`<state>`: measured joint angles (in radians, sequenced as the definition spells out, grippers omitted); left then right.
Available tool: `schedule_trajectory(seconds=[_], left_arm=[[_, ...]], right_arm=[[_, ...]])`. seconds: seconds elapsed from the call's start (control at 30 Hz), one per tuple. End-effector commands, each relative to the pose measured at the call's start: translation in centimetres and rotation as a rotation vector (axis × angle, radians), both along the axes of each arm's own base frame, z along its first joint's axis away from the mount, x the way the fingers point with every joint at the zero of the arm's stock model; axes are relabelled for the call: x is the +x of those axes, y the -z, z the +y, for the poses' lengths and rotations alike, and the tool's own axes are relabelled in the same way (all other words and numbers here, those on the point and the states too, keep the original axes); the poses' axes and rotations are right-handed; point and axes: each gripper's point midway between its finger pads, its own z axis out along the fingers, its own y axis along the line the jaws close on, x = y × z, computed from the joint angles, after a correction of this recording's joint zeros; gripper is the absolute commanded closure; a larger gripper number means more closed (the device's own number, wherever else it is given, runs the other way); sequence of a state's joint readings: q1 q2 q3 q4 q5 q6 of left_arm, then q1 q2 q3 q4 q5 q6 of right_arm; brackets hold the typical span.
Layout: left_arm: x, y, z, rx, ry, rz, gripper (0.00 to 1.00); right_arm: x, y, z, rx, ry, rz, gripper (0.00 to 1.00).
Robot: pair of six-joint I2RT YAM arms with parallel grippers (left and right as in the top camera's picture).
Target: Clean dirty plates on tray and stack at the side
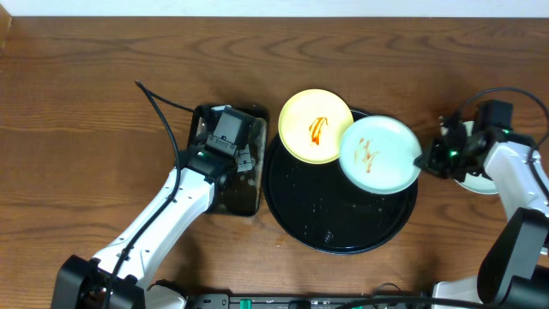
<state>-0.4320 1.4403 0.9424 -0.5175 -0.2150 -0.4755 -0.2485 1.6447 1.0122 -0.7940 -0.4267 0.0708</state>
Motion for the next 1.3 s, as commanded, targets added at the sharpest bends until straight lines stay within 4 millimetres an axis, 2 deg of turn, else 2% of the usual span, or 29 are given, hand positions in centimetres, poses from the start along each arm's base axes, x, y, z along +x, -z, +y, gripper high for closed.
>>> schedule_trajectory(seconds=[0.0, 0.17, 0.27, 0.33, 0.43, 0.6, 0.87, 1.03, 1.13, 1.27], left_arm=[[-0.2, 0.5, 0.1, -0.010, -0.016, 0.015, 0.92], [-0.4, 0.6, -1.8, -0.102, 0.035, 0.038, 0.93], [-0.3, 0.2, -4.3, -0.199, 0.100, 0.030, 0.93], [0.0, -0.6, -6.7, -0.266, 0.163, 0.002, 0.93], [-0.1, -1.3, -9.1, -0.303, 0.227, -0.036, 0.92], [-1.3, -1.7, -13.1, -0.325, 0.337, -0.060, 0.93], [-4.4, 1.6, -18.1, -0.311, 0.464, 0.013, 0.92], [-6.0, 1.6, -21.7, -0.337, 0.560, -0.018, 0.92], [-6.7, 2.1, -22.6, -0.325, 0.582, -0.017, 0.92], [-8.0, 3.9, -23.3, -0.299, 0.613, 0.027, 0.93]], right_arm=[[-0.8, -0.3, 1.9, -0.001, -0.064, 0.027, 0.99], [-2.2, 0.6, 2.7, -0.104, -0.089, 0.108, 0.99], [-2.7, 1.0, 3.7, -0.126, -0.113, 0.126, 0.99], [-3.5, 1.6, 4.4, -0.149, -0.114, 0.155, 0.99], [-4.4, 2.5, 5.1, -0.163, -0.123, 0.180, 0.99], [-6.4, 4.3, 6.5, -0.163, -0.139, 0.220, 0.99], [-7.0, 4.9, 7.5, -0.166, -0.167, 0.219, 0.99], [-6.7, 4.9, 7.6, -0.166, -0.166, 0.206, 0.99], [-6.7, 4.9, 7.6, -0.165, -0.166, 0.207, 0.99], [-6.7, 4.9, 7.6, -0.165, -0.167, 0.207, 0.99]])
